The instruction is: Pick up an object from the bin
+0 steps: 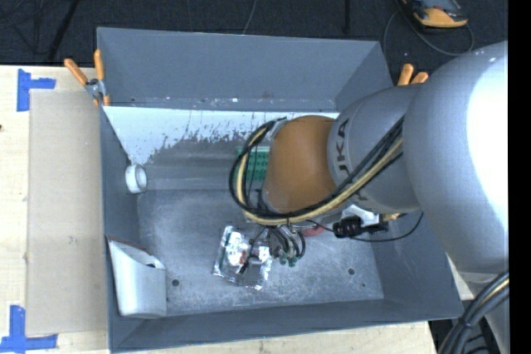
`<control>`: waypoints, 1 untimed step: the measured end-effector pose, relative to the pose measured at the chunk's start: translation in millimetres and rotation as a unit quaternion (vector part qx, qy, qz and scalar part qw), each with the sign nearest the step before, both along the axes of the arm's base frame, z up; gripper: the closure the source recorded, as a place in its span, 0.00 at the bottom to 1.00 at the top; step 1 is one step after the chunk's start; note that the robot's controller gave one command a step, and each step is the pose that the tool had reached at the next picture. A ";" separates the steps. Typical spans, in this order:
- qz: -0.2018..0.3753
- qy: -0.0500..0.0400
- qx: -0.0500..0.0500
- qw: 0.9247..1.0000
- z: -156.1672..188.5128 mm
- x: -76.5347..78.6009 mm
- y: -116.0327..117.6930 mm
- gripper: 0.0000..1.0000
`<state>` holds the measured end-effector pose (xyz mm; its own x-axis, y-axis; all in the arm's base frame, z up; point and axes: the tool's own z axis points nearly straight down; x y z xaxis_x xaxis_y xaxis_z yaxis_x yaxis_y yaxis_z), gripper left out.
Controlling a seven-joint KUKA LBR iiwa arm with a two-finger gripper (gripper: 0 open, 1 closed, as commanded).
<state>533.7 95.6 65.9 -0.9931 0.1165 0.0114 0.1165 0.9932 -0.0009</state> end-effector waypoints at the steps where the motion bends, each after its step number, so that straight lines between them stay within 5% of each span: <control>1: -0.001 -0.004 0.000 1.000 3.5 3.3 -1.4 1.00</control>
Offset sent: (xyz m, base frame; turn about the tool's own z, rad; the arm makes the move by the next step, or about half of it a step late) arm 0.0000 0.0000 0.0000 0.0000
